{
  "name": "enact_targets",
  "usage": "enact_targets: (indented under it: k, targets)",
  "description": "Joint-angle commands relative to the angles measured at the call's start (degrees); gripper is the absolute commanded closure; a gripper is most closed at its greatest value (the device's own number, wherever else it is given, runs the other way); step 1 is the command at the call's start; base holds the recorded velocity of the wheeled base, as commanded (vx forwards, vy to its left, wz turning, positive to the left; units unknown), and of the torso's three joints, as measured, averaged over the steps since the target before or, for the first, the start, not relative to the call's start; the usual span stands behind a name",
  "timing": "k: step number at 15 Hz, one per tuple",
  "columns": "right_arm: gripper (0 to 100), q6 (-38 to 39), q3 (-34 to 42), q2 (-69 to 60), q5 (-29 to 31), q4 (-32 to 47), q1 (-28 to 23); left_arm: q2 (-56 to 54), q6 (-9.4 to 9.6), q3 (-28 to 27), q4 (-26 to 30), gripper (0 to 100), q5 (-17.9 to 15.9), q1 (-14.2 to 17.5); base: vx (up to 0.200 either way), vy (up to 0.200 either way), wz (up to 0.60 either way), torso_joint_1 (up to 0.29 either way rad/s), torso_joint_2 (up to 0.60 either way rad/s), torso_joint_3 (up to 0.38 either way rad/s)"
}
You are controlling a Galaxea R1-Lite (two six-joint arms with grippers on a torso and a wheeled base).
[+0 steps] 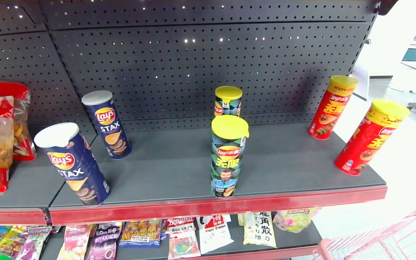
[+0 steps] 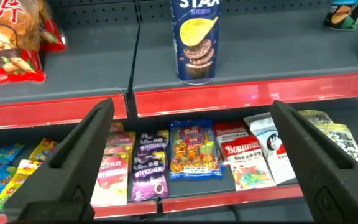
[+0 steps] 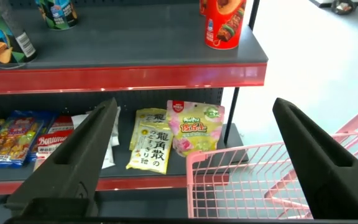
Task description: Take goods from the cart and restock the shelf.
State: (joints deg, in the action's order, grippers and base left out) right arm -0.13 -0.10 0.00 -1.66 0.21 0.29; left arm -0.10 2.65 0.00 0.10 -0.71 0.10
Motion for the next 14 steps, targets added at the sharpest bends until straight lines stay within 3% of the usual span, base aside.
enact_targets:
  k: [1,14]
  targets:
    - [0,-0.04,0.01,0.09,-0.01,-0.03,-0.03,0.10,-0.01,0.00,-0.01,0,0.00,-0.01,0.000,0.000,0.00,0.000,0.00,0.000]
    - [0,-0.22,-0.08,0.09,0.52,-0.03,-0.20,0.10,-0.01,0.00,-0.01,0,0.00,-0.01,0.000,0.000,0.00,0.000,0.00,0.000]
